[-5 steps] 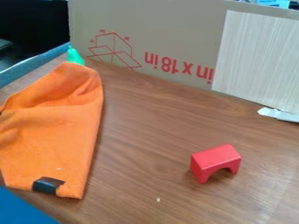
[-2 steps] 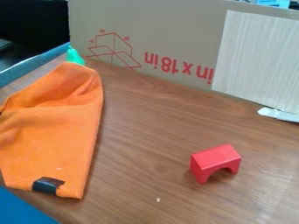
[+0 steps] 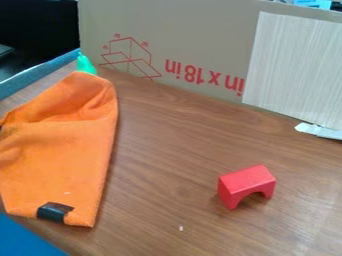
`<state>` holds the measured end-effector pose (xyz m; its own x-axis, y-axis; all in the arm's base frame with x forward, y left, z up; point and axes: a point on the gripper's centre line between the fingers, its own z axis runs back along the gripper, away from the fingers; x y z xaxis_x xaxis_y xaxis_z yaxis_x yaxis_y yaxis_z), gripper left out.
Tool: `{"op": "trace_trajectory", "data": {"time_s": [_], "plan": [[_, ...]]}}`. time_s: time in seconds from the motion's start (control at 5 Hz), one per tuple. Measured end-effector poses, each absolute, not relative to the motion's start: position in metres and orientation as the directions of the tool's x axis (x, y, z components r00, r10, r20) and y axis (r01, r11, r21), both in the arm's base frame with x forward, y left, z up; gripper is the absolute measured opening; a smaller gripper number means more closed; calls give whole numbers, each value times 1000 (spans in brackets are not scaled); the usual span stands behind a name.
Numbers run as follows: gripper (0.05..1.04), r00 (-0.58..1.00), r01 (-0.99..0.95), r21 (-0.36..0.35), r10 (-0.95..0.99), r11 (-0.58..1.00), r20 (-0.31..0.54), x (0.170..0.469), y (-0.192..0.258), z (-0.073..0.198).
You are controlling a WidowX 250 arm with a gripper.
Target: Unfold the cloth from bottom left to top right
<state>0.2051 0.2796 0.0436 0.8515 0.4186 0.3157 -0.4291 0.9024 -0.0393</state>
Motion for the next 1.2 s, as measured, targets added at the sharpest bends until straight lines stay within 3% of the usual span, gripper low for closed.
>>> {"op": "trace_trajectory", "data": {"time_s": [0.2, 0.4, 0.6, 0.8, 1.2], "plan": [[365, 853, -427, -42, 419, 903, 311, 208, 276, 43], [165, 854, -426, -52, 421, 903, 305, 207, 275, 43], [64, 853, -423, -75, 425, 903, 303, 209, 271, 45], [50, 848, -424, -117, 439, 898, 298, 211, 262, 57], [50, 842, -397, -234, 454, 887, 292, 241, 211, 113]]}}
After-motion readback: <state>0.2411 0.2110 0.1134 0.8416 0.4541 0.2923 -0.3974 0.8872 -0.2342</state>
